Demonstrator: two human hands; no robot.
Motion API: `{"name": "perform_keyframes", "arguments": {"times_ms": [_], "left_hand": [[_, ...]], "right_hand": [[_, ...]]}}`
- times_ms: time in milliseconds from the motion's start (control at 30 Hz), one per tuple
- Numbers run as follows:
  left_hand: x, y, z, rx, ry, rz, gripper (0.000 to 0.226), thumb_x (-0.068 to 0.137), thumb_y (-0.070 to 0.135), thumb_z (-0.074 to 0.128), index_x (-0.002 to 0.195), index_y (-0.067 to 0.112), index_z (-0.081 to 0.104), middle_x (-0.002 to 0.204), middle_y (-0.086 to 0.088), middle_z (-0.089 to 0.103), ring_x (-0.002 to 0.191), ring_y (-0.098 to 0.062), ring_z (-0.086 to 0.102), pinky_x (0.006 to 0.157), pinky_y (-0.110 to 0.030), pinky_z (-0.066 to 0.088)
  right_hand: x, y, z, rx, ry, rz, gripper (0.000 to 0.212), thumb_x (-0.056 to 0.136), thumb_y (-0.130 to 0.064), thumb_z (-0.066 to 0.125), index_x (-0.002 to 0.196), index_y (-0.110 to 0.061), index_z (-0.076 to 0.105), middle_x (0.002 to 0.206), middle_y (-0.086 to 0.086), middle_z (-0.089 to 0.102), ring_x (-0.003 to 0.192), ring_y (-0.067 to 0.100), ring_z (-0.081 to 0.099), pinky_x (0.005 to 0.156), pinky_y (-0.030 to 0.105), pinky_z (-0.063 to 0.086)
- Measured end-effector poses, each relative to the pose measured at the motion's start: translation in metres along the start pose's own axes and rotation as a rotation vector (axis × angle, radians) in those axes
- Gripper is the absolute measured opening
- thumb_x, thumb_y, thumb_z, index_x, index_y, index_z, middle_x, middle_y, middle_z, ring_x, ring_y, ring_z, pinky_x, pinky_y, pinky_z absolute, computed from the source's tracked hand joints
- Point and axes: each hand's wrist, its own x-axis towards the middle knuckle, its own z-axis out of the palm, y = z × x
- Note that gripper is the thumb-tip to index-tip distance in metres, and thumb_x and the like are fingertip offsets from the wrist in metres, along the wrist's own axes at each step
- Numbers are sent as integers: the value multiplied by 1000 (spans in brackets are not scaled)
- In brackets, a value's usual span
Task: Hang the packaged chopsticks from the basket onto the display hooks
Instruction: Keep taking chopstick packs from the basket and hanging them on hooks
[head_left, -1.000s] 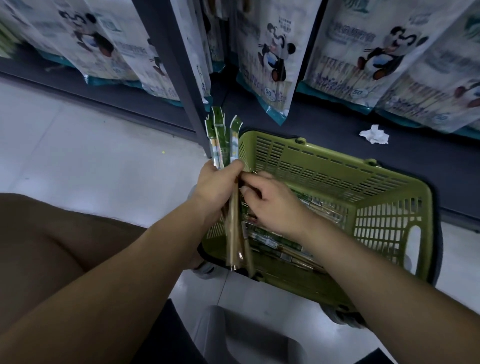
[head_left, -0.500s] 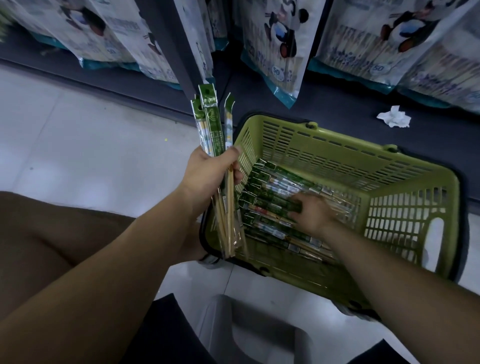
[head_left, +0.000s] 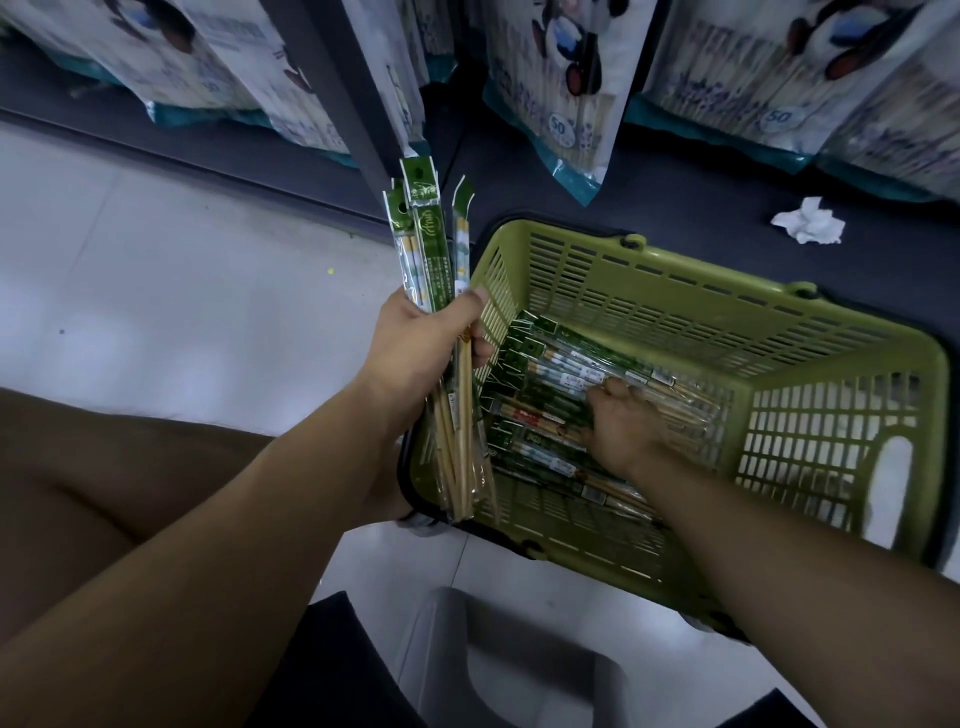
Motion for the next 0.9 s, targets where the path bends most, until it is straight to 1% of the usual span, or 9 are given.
{"name": "perform_keyframes", "arguments": {"times_ms": [100, 233, 333, 533, 600, 667, 767, 833, 900], "left_hand": [[1, -2, 0, -17, -5, 4, 54, 92, 25, 76, 120, -12, 48, 61, -8, 63, 52, -23, 65, 51, -26, 53], [3, -3, -1, -36, -8, 1, 50, 92, 24, 77, 118, -3, 43, 61, -4, 63, 55, -23, 66, 55, -28, 55], [3, -2, -1, -36, -19, -4, 51, 93, 24, 76, 122, -7, 46, 60, -6, 63, 54, -23, 66, 53, -26, 54], [3, -3, -3, -25, -31, 0, 44, 93, 24, 76, 113, -2, 45, 62, -4, 65, 56, -22, 68, 53, -27, 55], [2, -2, -2, -41, -32, 1, 38, 93, 22, 76, 103, 4, 44, 61, -2, 65, 56, -22, 67, 55, -29, 56], [0, 1, 0, -65, -33, -12, 38, 92, 22, 76, 102, 7, 43, 61, -2, 65, 56, -21, 66, 54, -29, 55], [-6, 6, 8, -93, -54, -36, 40, 90, 21, 80, 102, 6, 45, 64, -3, 67, 59, -20, 65, 56, -31, 55], [-17, 13, 17, -121, -93, -37, 44, 85, 26, 84, 106, 7, 50, 84, -9, 72, 75, -22, 68, 69, -37, 58], [-34, 23, 30, -108, -151, -52, 73, 78, 34, 89, 129, 0, 50, 118, -14, 71, 107, -24, 70, 97, -49, 54]], "right_hand": [[-1, 4, 1, 70, 9, 33, 64, 90, -37, 74, 145, -21, 46, 143, 9, 50, 130, 31, 49, 101, 40, 46], [5, 6, -4, -38, -38, 25, 49, 93, -33, 68, 139, -21, 53, 135, 9, 59, 122, 28, 54, 94, 35, 48], [5, 9, -5, -90, -83, 12, 39, 95, -33, 65, 132, -21, 60, 136, 9, 57, 125, 28, 50, 100, 37, 46], [-4, 16, -6, -10, -46, 15, 44, 99, -35, 60, 140, -21, 53, 140, 11, 59, 128, 29, 54, 104, 37, 44], [-10, 18, -20, 117, -3, 41, 39, 100, -34, 60, 136, -22, 56, 124, 10, 67, 110, 28, 61, 85, 31, 48], [-18, 16, -44, 294, 27, 54, 28, 99, -33, 62, 124, -20, 61, 101, 6, 67, 87, 23, 61, 63, 25, 40], [-36, 2, -93, 632, 96, 11, 7, 99, -29, 66, 100, -22, 63, 85, 1, 68, 76, 22, 63, 51, 22, 40], [-54, -15, -128, 748, 153, -72, 10, 98, -29, 67, 102, -20, 66, 91, -2, 71, 81, 18, 67, 59, 16, 46], [-75, -33, -156, 825, 176, -159, 17, 97, -30, 69, 110, -19, 70, 99, -4, 75, 88, 12, 69, 73, 21, 52]]}}
